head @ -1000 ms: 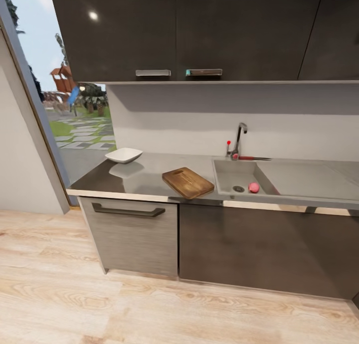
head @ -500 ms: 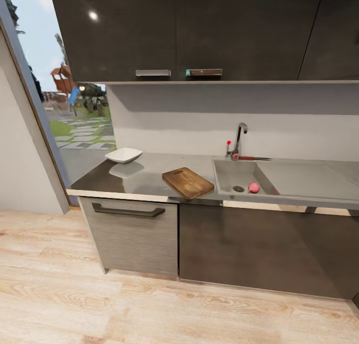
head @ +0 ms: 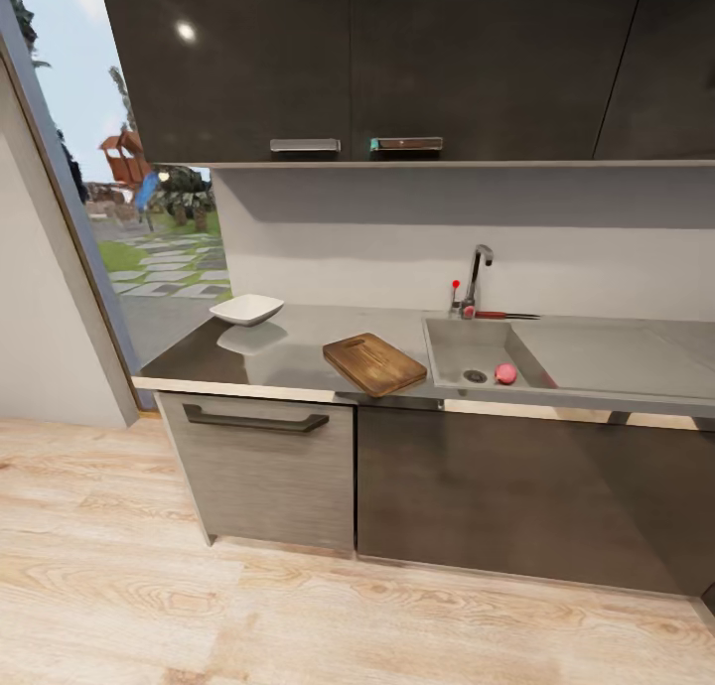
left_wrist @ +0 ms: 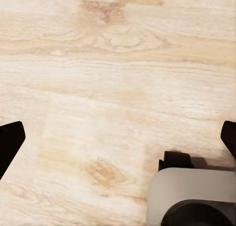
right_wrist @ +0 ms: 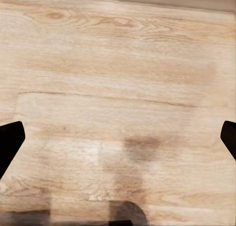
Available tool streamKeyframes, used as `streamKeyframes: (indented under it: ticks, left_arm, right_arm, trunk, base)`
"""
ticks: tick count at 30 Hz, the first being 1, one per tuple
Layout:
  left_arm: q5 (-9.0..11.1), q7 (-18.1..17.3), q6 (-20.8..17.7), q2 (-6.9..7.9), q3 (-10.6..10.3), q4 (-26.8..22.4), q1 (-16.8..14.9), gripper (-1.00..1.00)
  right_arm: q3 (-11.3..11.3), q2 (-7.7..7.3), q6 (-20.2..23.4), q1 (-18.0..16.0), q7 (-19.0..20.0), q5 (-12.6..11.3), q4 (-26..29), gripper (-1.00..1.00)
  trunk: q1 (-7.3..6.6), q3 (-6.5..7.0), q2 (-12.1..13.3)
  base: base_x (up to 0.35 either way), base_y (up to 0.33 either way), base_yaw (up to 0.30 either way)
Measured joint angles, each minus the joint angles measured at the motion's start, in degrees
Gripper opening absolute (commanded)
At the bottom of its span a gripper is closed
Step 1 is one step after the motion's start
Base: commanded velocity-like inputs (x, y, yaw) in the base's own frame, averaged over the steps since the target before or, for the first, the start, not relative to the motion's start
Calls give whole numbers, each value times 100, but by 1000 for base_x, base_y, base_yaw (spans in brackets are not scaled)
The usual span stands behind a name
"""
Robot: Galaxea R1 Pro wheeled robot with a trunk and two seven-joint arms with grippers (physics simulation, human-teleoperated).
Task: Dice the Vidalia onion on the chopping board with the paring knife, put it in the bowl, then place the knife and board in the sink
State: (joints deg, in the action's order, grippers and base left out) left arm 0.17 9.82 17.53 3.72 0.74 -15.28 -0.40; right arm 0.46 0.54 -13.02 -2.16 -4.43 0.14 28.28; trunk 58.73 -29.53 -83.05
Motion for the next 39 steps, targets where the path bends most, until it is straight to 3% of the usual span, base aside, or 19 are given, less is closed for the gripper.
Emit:
streamKeyframes:
  ticks: [33,39]
  left_arm:
    - [-2,-5,25,12,-8,82,0,100]
    - [-24,-25,62,-16,-2,-162,-1,100]
  right_arm:
    - [-32,-34,-5,-3,8,-2,-86,100]
    - [-32,1,-443,0,5,-2,-82,100]
  trunk:
    - [0,0,0]
    - [0,0,0]
  base:
    - [0,0,0]
    - [0,0,0]
